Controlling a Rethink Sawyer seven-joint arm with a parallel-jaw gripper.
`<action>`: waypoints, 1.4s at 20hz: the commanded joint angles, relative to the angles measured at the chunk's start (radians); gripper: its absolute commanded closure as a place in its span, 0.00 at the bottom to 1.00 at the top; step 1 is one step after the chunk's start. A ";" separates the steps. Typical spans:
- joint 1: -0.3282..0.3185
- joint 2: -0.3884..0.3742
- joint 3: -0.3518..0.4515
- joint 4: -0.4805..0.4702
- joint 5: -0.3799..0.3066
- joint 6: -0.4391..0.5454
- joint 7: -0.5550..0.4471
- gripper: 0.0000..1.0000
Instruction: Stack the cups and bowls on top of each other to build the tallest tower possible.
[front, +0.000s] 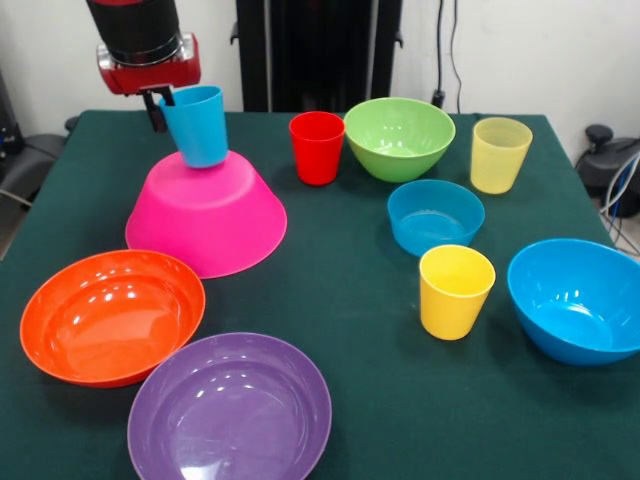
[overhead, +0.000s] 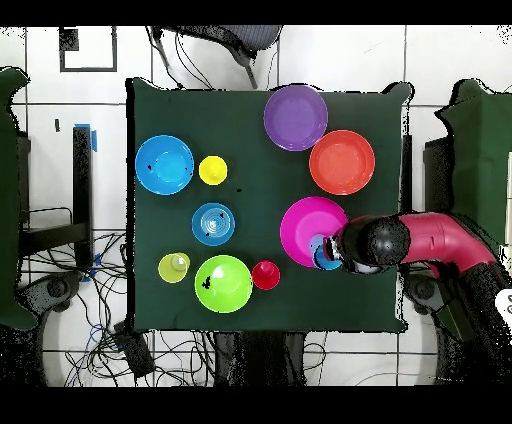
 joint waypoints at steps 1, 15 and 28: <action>0.056 0.045 -0.028 -0.085 -0.129 -0.051 -0.207 1.00; 0.118 0.000 -0.047 -0.122 -0.094 -0.008 -0.147 1.00; 0.125 0.026 -0.079 -0.118 -0.114 -0.009 -0.161 1.00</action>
